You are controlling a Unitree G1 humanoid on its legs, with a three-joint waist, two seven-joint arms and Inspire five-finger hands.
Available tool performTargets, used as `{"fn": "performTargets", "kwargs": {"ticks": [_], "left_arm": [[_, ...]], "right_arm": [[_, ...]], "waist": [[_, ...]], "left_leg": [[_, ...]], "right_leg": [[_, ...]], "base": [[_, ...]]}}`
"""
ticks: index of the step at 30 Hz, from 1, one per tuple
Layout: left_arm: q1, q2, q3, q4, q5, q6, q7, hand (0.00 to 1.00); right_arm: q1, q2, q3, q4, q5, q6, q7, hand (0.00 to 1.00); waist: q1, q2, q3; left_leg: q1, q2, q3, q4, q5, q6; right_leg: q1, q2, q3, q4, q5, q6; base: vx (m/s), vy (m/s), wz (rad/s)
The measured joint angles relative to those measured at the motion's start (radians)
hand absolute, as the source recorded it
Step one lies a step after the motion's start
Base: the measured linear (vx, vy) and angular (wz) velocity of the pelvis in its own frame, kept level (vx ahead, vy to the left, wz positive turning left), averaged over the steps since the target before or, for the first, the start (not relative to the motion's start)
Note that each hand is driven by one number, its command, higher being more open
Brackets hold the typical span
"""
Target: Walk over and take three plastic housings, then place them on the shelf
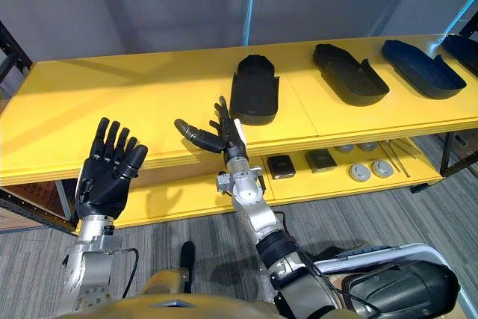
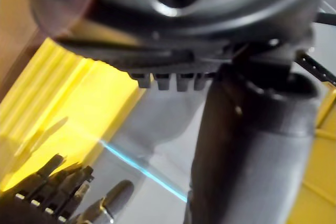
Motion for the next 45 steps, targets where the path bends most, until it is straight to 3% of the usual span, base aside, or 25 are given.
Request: {"fn": "performTargets", "kwargs": {"ticks": [21, 35, 45], "left_arm": [[-0.003, 0.002, -0.041, 0.0, 0.001, -0.007, 0.0, 1.0], [-0.006, 0.002, -0.057, 0.028, 0.001, -0.007, 0.003, 1.0], [-0.006, 0.002, -0.057, 0.028, 0.001, -0.006, 0.003, 1.0]], "right_arm": [[0.026, -0.001, -0.043, -0.011, 0.023, -0.004, 0.04, 1.0], [0.032, 0.001, -0.094, -0.014, 0.017, -0.003, -0.069, 1.0], [0.04, -0.001, -0.12, -0.014, -0.013, -0.003, -0.019, 1.0]], "waist": [[-0.002, -0.005, -0.003], [-0.004, -0.006, -0.003], [-0.006, -0.003, -0.007]], "left_leg": [[0.003, 0.01, 0.025, 0.0, 0.0, 0.0], [0.003, 0.012, 0.034, 0.0, 0.0, 0.0], [0.003, 0.013, 0.037, 0.0, -0.001, 0.0]], "right_leg": [[-0.015, 0.001, 0.026, 0.01, 0.001, 0.001], [-0.02, 0.001, 0.033, 0.013, 0.002, 0.001], [-0.022, 0.0, 0.036, 0.014, 0.002, 0.001]], "base": [[-0.01, -0.004, -0.02], [0.0, 0.0, 0.0], [0.0, 0.0, 0.0]]}}
